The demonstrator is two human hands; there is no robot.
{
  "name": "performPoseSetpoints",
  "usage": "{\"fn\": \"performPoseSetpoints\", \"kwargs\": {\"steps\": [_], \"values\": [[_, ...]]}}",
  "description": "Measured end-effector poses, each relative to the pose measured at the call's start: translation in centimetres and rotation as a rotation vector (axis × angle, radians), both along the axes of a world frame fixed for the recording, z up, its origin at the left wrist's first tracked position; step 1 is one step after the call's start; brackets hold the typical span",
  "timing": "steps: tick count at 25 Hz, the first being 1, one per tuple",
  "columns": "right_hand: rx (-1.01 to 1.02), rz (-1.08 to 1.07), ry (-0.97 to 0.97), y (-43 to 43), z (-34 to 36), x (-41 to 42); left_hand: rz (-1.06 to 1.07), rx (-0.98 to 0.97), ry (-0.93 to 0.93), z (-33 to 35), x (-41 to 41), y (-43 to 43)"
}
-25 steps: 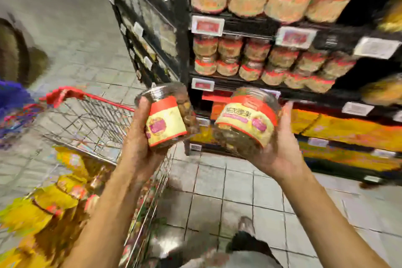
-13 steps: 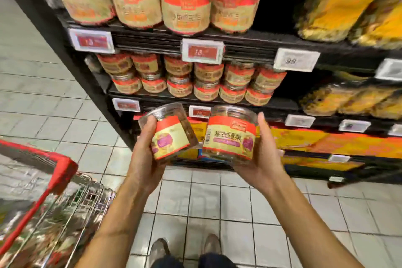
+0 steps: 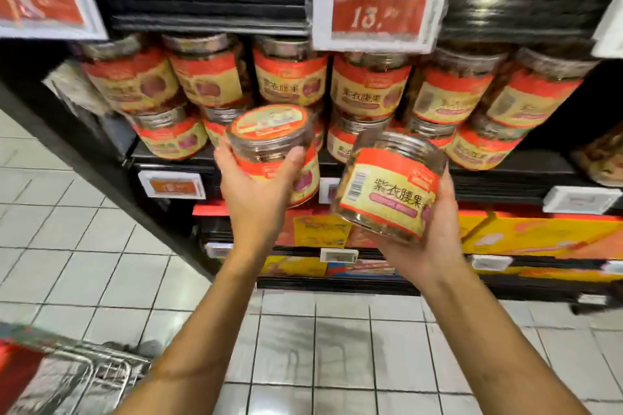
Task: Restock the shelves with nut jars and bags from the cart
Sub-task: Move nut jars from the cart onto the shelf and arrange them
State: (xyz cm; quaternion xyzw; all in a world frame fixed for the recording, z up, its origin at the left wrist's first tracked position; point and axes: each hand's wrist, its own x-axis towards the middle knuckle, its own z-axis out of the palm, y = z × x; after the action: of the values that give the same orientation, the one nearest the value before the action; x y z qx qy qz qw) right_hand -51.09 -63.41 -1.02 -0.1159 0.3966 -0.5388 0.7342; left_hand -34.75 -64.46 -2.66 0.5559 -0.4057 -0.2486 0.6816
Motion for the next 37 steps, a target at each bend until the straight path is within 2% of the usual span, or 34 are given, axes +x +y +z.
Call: {"fn": "performPoseSetpoints", "kwargs": {"steps": [6,13,16,19,21,23,26,33,34,35,37], "values": [[-0.106,0.003,-0.014,-1.3,-1.2,-0.8,-0.018,-0.077,-0.182,-2.4,-0.1,-3.8],[-0.127,0.003,-0.026,-0.7,-1.5,-0.6,-0.056,0.065,-0.379,-2.3,0.2,-5.5],[-0.112,-0.002,-0.032,-0.7,-1.5,-0.3,-0.166,0.088,-0.405,-2.1,1.1,-4.7],[-0.094,-0.014,-0.009,-0.6,-1.8,-0.2,-0.084,0.003,-0.382,-2.4,1.6,-1.9],[-0.087,-0.018,0.002,-0.7,-1.8,-0.1,-0.005,-0.091,-0.610,-3.7,1.8,0.1],[-0.089,-0.008,0.011,-1.0,-1.7,0.1,-0.078,-0.108,-0.874,-5.4,1.8,1.5],[-0.106,-0.002,0.021,-1.5,-1.4,0.6,-0.111,-0.051,-0.990,-6.5,1.2,1.2],[-0.124,0.012,0.017,-1.9,-1.0,1.7,-0.191,0.027,-0.947,-4.9,0.8,0.8],[-0.137,0.038,0.046,-1.8,-0.8,1.9,-0.169,0.020,-0.867,-4.1,1.0,1.1],[-0.150,0.058,0.090,-2.0,-0.6,2.1,-0.134,0.034,-0.688,-3.0,1.4,1.3],[-0.178,0.083,0.218,-2.2,0.0,3.1,-0.219,0.151,-0.125,0.1,1.8,1.8]]}}
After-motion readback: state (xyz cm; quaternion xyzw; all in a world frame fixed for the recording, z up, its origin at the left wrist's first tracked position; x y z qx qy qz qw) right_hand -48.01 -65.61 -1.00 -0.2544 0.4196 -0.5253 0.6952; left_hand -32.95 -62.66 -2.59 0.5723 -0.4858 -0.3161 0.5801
